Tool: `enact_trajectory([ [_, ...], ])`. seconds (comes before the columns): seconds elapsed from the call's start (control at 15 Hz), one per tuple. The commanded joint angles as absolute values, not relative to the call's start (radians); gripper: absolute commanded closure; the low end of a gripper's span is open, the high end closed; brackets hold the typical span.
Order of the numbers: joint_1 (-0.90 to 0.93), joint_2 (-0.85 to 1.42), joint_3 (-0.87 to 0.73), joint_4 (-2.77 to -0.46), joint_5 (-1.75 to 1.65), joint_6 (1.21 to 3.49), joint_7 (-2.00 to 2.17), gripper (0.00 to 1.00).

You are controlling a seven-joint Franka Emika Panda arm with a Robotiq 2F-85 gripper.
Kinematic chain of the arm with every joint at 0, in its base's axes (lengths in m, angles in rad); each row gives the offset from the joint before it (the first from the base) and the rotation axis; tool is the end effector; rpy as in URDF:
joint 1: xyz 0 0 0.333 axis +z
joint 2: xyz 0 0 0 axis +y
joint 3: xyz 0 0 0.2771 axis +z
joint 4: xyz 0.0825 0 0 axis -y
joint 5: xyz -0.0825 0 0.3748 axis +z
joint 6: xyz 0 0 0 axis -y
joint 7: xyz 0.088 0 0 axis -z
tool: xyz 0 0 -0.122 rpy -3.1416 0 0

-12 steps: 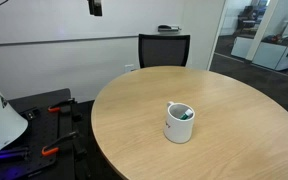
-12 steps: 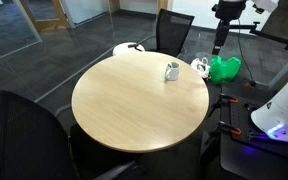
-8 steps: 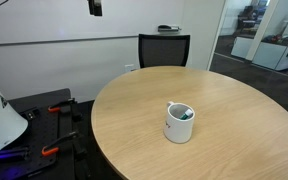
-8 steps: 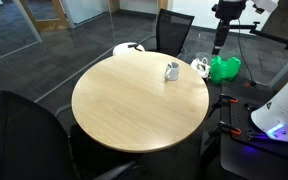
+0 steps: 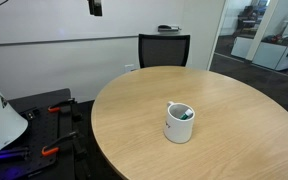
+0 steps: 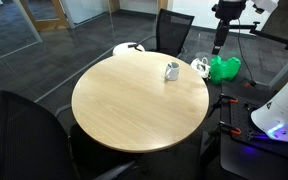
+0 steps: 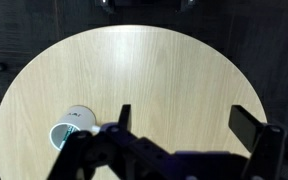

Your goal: Pick up the marker from the cup and put it on the table

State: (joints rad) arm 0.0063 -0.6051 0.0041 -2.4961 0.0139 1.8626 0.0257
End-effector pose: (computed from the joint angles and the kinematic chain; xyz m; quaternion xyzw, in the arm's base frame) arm 0.3764 0.0052 0.4437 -0.9998 0.0101 0.0143 0.0052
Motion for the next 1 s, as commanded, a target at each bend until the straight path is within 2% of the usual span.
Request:
enact_trajectory([
  [0.0,-0.016,-0.581,0.003,-2.477,-0.002,1.898,0.045,0.0],
  [0.47,-0.078,-0.507,-0.016,-2.422,-0.059,1.975,0.036,0.0],
  [0.93,-0.121,-0.333,-0.068,-2.333,-0.139,2.09,0.023,0.0],
])
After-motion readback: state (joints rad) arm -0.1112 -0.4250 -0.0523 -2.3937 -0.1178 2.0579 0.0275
